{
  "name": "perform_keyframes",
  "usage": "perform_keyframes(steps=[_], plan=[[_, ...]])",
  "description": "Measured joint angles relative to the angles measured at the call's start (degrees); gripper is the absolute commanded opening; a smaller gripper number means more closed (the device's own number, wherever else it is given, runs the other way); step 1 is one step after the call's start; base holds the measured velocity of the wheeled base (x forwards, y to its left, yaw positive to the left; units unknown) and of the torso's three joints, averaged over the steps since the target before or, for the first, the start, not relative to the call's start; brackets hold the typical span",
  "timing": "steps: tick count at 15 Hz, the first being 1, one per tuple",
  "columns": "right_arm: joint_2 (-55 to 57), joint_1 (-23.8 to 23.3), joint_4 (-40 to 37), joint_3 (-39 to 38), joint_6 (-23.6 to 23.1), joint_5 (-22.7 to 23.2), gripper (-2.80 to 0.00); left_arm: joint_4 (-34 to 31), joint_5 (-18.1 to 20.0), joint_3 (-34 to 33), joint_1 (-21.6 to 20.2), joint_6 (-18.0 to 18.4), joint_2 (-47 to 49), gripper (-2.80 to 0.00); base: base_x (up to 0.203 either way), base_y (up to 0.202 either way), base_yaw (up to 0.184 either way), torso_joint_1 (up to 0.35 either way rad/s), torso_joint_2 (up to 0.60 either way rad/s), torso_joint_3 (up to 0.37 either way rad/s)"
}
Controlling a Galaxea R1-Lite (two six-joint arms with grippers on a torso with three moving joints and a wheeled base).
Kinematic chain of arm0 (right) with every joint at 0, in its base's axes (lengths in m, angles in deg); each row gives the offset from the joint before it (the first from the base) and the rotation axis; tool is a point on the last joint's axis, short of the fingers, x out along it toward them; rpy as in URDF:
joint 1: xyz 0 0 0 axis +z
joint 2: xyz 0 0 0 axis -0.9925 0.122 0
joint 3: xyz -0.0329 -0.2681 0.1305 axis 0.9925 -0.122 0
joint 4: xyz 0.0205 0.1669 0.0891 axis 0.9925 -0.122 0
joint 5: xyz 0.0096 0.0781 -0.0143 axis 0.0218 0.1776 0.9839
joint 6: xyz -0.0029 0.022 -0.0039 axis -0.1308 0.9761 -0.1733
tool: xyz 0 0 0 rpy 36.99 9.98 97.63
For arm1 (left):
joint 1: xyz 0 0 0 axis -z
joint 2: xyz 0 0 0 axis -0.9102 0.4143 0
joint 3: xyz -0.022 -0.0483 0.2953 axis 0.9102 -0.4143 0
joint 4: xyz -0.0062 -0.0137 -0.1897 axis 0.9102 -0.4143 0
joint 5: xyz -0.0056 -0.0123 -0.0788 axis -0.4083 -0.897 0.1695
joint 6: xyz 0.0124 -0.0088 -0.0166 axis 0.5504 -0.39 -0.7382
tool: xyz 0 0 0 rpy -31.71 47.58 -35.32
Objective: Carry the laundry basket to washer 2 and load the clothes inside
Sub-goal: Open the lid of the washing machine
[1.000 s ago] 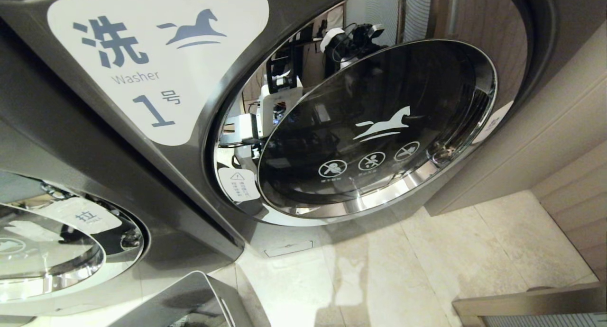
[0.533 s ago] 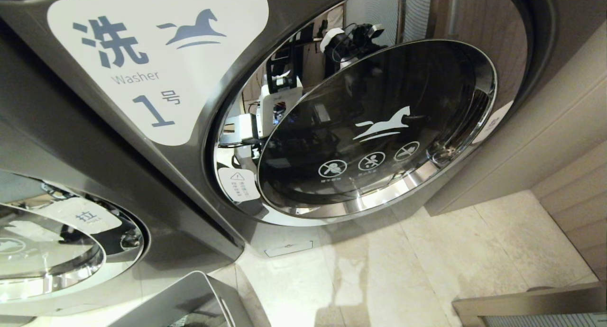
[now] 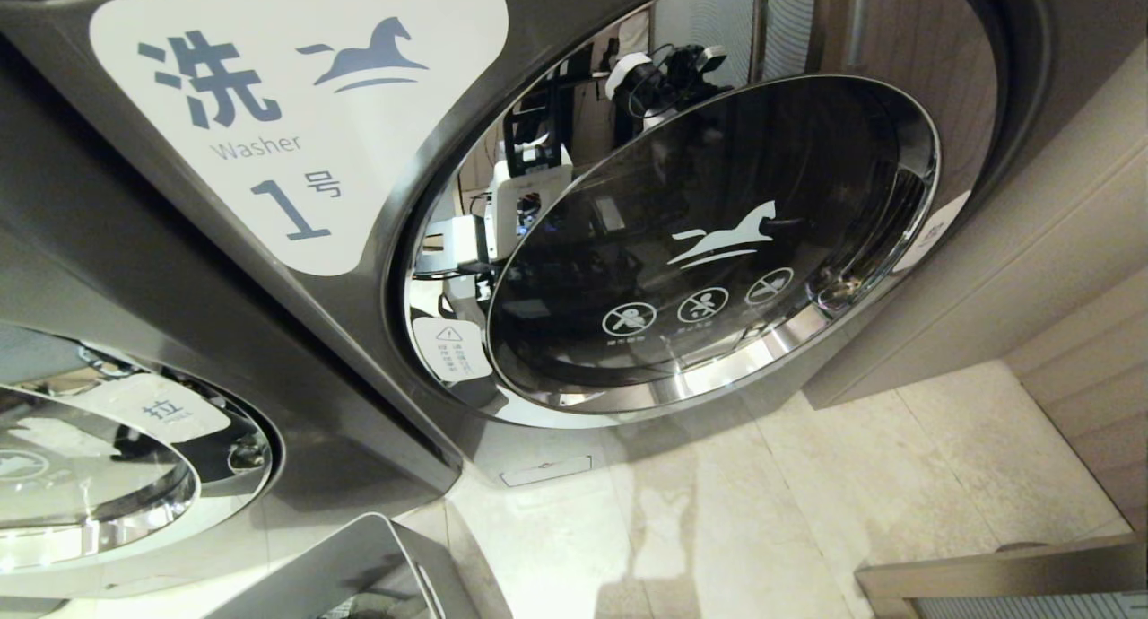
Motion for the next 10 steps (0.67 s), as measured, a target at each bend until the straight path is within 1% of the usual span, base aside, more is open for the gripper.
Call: perform_keyframes(steps=[10], plan=[[0.0,0.0,0.0,0.0,0.0,0.0,-2.8,0.1,0.0,0.0,0.0,0.0,-0.1,-2.8,0.0,0.0,0.0,0.0,0.0,0.0]])
